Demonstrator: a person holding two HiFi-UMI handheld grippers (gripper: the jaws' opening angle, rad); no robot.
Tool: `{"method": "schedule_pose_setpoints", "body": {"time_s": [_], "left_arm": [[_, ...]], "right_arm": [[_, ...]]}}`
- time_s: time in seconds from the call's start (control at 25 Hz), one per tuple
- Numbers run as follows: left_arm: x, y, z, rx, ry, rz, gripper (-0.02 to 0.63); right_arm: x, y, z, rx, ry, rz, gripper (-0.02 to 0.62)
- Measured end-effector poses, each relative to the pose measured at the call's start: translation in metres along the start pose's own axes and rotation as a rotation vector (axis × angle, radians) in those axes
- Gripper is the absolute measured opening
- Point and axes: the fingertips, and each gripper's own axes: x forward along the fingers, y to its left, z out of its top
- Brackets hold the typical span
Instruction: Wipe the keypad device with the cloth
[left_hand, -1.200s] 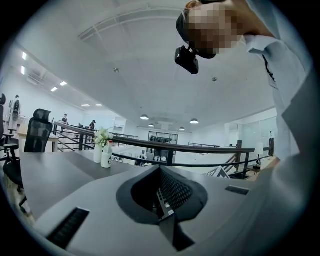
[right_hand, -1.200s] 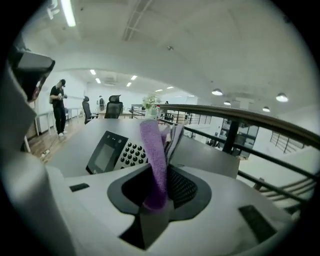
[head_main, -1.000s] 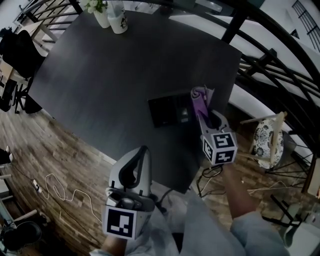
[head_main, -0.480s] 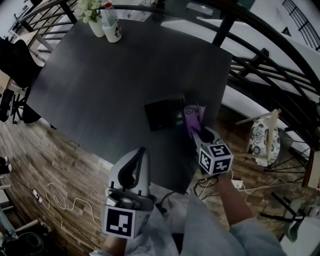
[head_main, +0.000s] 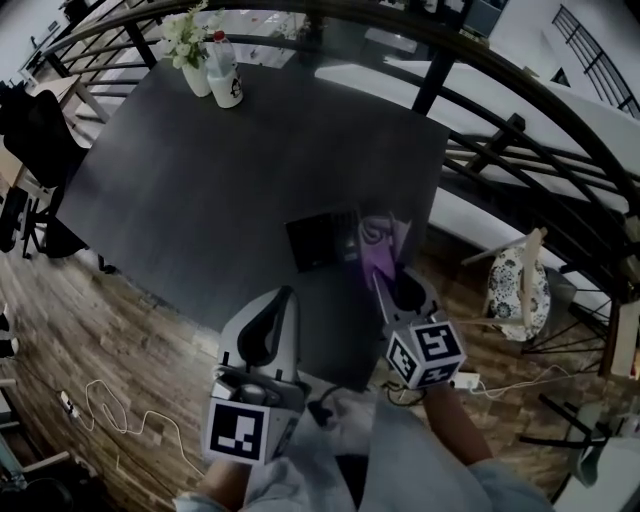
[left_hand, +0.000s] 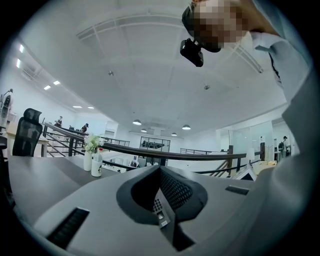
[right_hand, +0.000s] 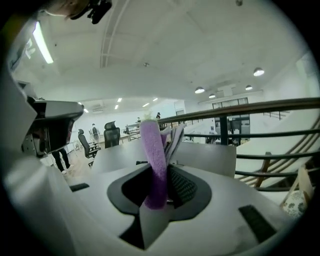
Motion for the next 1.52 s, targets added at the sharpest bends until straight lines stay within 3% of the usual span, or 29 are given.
{"method": "schedule_pose_setpoints", "body": {"time_s": [0.2,0.6,1.16,1.52], "left_arm": [[-0.002,0.0,0.017,0.027,-0.043,-0.005,0.012],[-0.007,0.006,0.042,0.069,-0.101,0.006,0.012],[-0.007,0.011,0.051,0.075,-0.113,-0.002,0.012],[-0.002,0.016,0.054,0.062,-0.138,0.011,0.012]], "right_arm": [[-0.023,0.019,0.045,-0.094,-0.125,-0.007,0.098],[-0.05,0.044,0.1,-0.124,-0.258,-0.014,0.098],[-0.064,0.031,0.114,-0.081,-0.332,-0.077,0.098],[-0.069,0.039,0.12,-0.133,-0.348,-0.058,0.097]]}}
